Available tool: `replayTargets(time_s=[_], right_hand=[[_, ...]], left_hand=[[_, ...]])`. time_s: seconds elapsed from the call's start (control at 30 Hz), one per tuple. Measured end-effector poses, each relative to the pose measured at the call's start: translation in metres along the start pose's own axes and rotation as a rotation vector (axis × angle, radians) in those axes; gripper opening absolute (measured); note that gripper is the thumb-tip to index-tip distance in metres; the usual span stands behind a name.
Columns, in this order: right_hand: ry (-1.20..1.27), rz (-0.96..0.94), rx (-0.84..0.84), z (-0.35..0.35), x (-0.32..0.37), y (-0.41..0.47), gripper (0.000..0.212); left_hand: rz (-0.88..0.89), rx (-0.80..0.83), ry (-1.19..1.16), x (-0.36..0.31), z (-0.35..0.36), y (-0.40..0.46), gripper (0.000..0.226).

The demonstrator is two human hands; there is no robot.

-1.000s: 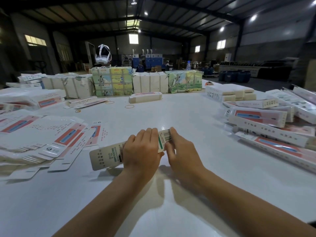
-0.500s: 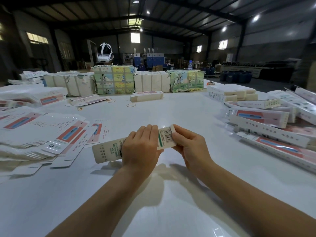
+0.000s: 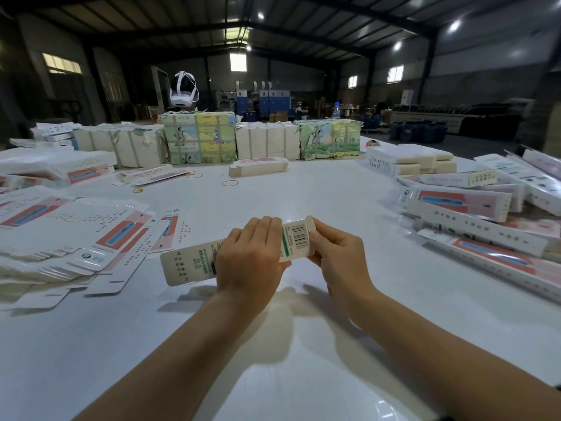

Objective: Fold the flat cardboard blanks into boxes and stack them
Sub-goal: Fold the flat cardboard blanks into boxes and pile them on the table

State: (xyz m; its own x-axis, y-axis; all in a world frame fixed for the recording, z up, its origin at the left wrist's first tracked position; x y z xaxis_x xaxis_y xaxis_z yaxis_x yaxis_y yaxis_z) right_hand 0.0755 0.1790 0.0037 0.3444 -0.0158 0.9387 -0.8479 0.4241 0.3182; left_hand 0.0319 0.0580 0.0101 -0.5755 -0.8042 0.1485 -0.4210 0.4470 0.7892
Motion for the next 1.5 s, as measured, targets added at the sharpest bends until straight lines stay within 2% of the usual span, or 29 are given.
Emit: replayTargets(time_s=[0.13,0.33,0.47,0.63,0.83,0.93,1.03,1.1,1.17,1.23,1.37,1.43,1.5], right_hand=[[-0.107,-0.072,-0.036,0.0,-0.001,0.0,0.045],[-0.27,-0.136,0.025,0.001,-0.003,-0.003,0.034],[-0.335,-0.179,0.044,0.004,0.0,-0.008,0.034],[-0.43,-0.213,0.047,0.01,0.0,-0.011,0.019],[-0.569,-0.319,0.033,0.006,0.005,-0.011,0.019],[-0.594,-0.318,0.042,0.008,0.002,-0.011,0.022],[-0.559,-0.237,0.072,0.009,0.0,-0.008,0.022],[-0.409,-0.123,0.09,0.009,-0.002,-0.005,0.03],[-0.307,-0.017,0.134,0.009,-0.006,-0.003,0.052],[-0.329,0.014,0.223,0.012,-0.011,-0.005,0.063],[-0.6,-0.048,0.318,0.014,-0.013,-0.006,0.082],[-0.825,-0.18,0.362,0.012,-0.012,-0.002,0.092],[-1.036,-0.316,0.427,0.01,-0.013,0.001,0.091]], left_hand=[[-0.002,0.026,0.011,-0.001,0.001,0.0,0.074],[-0.04,0.039,-0.002,0.001,0.0,0.001,0.076],[-0.056,0.052,0.015,0.0,-0.001,0.003,0.075],[-0.055,0.065,0.044,-0.004,-0.001,0.004,0.068],[-0.036,0.095,0.093,-0.005,-0.006,0.002,0.072],[-0.025,0.119,0.11,-0.007,-0.008,0.002,0.07],[-0.024,0.145,0.113,-0.006,-0.009,0.002,0.071],[-0.023,0.164,0.1,-0.004,-0.008,0.003,0.074],[-0.013,0.176,0.103,-0.002,-0.008,0.004,0.072],[0.002,0.167,0.106,0.001,-0.008,0.004,0.066],[0.074,0.154,0.022,0.006,-0.002,0.002,0.055],[0.132,0.173,-0.006,0.005,0.003,0.0,0.053],[0.182,0.186,-0.066,0.003,0.007,-0.003,0.053]])
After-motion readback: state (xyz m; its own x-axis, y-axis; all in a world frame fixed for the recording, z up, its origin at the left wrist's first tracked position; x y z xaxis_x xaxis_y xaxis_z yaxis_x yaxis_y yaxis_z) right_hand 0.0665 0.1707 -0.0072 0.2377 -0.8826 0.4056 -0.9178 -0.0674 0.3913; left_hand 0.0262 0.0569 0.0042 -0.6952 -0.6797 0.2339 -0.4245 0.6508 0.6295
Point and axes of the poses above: each hand's wrist, its own y-axis towards the middle knuckle, its own z-axis out of the palm, x = y × z, the point moved 3 cm from there along y, towards the middle knuckle, and after that the axes turned 1 degree about x, right-handed, at the moved point
